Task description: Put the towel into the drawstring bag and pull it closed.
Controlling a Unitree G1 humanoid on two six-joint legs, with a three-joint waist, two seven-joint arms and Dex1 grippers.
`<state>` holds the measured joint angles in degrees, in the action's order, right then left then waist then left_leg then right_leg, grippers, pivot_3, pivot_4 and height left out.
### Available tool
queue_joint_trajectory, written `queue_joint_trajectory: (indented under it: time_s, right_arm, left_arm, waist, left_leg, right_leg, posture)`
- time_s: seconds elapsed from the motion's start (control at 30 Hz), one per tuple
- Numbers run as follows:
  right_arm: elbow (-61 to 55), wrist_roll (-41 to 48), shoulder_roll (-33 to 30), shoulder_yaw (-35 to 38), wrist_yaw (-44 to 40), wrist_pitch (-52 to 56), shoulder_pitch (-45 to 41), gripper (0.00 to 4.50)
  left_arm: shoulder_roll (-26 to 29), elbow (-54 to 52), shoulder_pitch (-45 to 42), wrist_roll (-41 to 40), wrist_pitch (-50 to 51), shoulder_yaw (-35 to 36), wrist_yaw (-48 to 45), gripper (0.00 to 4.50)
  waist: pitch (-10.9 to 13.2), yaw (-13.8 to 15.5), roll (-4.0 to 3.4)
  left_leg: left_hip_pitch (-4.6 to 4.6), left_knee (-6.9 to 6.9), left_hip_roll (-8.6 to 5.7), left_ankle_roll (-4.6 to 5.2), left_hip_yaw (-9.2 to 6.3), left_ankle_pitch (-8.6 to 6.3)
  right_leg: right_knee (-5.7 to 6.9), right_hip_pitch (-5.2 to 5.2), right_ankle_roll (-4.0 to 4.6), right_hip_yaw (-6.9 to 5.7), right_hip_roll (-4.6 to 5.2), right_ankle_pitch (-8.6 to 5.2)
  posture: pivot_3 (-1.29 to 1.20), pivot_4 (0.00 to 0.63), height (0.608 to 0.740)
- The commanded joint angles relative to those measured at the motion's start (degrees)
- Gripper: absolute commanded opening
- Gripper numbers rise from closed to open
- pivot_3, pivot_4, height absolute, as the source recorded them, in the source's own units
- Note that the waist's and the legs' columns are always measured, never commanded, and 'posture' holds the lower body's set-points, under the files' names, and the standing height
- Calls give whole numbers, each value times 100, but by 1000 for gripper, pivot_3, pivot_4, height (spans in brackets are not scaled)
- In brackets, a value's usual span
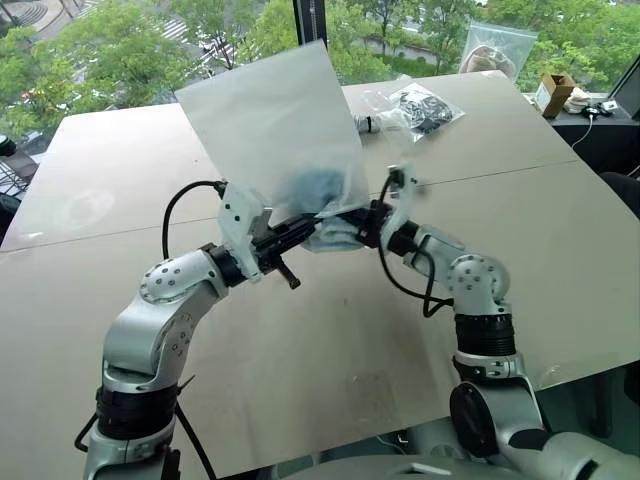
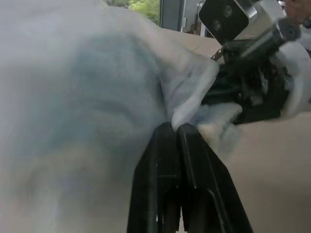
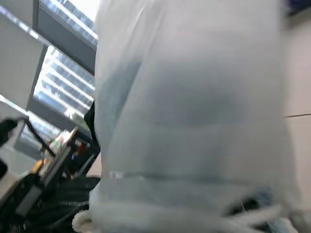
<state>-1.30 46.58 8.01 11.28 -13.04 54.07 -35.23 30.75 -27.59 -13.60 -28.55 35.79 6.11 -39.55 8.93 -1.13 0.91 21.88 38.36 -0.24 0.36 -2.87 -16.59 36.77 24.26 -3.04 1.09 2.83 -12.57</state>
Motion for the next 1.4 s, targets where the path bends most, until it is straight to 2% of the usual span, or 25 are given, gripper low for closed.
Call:
queue_joint_trajectory:
  time_s: [0.03, 0.13, 0.23, 0.3, 0.43, 0.5, 0.6, 0.67, 0.73, 0.77, 0.9, 1.13, 1.23, 1.4]
  right_arm:
    - [-74, 1174, 1263, 467, 926, -232, -381, 10]
    - [252, 2260, 1635, 798, 1928, -745, -634, 10]
    - [432, 2723, 1610, 533, 2505, -1032, -709, 10]
    - [410, 2501, 1424, 67, 2603, -1126, -662, 10]
    - [389, 1163, 653, -1019, 2396, -1473, -423, 10]
    - [487, 713, 471, -1172, 2335, -1790, -366, 10]
    - [613, 694, 520, -1074, 2316, -1889, -447, 10]
    - [581, 516, 409, -1289, 2040, -1809, -533, 10]
    - [481, 506, 367, -1404, 1788, -1658, -532, 1031]
    - [435, 522, 378, -1407, 1738, -1610, -512, 1285]
    - [159, 414, 160, -1461, 1595, -1416, -368, 2840]
    - [-529, 725, -138, -1223, 1571, -680, 40, 2840]
    - [-778, 1418, -311, -773, 1612, -123, 161, 2840]
    - [-1508, 1903, -1294, -730, 890, 586, 434, 2840]
  left_arm:
    - [70, -9, -103, 50, -149, -82, -9, 0]
    - [25, 59, -177, 78, -193, -176, 11, 0]
    - [-45, 100, -255, 68, -250, -272, 56, 0]
    - [-107, 111, -318, 64, -268, -328, 96, 0]
    - [-235, 177, -553, 32, -319, -318, 226, 0]
    - [-264, 243, -667, 19, -338, -267, 280, 0]
    - [-351, 427, -833, 48, -419, -250, 379, 0]
    - [-420, 603, -960, 212, -545, -358, 467, 0]
    - [-523, 791, -1113, 337, -656, -459, 549, 0]
    - [-557, 850, -1161, 382, -693, -490, 568, 0]
    - [-589, 1052, -1209, 520, -811, -496, 579, 0]
    - [-605, 1214, -1156, 671, -963, -532, 568, 0]
    - [-643, 1291, -1168, 737, -1012, -516, 607, 0]
    - [-678, 1329, -1170, 783, -1046, -523, 597, 0]
  waist:
    - [1, -3, -2]
    - [3, -13, -4]
    - [6, -86, -10]
    - [6, -127, -11]
    - [7, -175, -11]
    - [7, -151, -11]
    - [7, -108, -11]
    - [7, -104, -11]
    - [7, -116, -11]
    - [7, -126, -11]
    - [7, -133, -11]
    - [7, -116, -11]
    - [7, -108, -11]
    - [7, -110, -11]
  left_leg:
    - [0, -1, -1, 0, -2, 0]
    - [-4, -4, 1, 1, -6, 0]
    - [-3, -4, 1, 10, -3, -3]
    - [-2, -3, 1, 12, -1, -4]
    - [-7, -4, 3, 14, 2, -5]
    - [-5, -4, 4, 14, -3, -5]
    - [-2, 1, 0, 14, -3, -5]
    - [1, 4, -3, 14, -3, -5]
    - [0, 4, -4, 14, -1, -5]
    - [0, 3, -4, 13, -3, -4]
    - [-2, -2, 1, 2, -5, 2]
    - [2, -1, 0, 11, -4, -3]
    - [2, -1, 0, 12, -4, -4]
    - [3, 0, -2, 16, -3, -6]
  right_leg:
    - [2, 2, 0, -1, -2, 0]
    - [6, 2, 1, -4, -7, -1]
    - [9, 2, 0, -1, -6, 0]
    - [9, 2, 0, 1, -6, 0]
    - [11, 3, -1, 6, -11, 0]
    - [12, 4, -1, 2, -13, 0]
    - [10, 2, -1, 2, -9, 0]
    - [8, 2, -2, 2, -5, 0]
    - [9, 2, -2, 4, -5, 0]
    - [9, 2, -2, 2, -7, 0]
    - [9, 6, -1, 1, -10, 0]
    - [8, 7, -1, 2, -7, 0]
    - [8, 7, -1, 1, -7, 0]
    - [7, 6, -2, 1, -6, 0]
  posture:
    - [0, 150, 740]
    - [0, 150, 740]
    - [0, 150, 740]
    - [0, 150, 740]
    - [0, 150, 740]
    - [0, 150, 740]
    - [0, 150, 740]
    - [0, 150, 740]
    - [0, 150, 740]
    - [0, 150, 740]
    - [0, 150, 740]
    - [0, 150, 740]
    - [0, 150, 740]
    - [0, 150, 740]
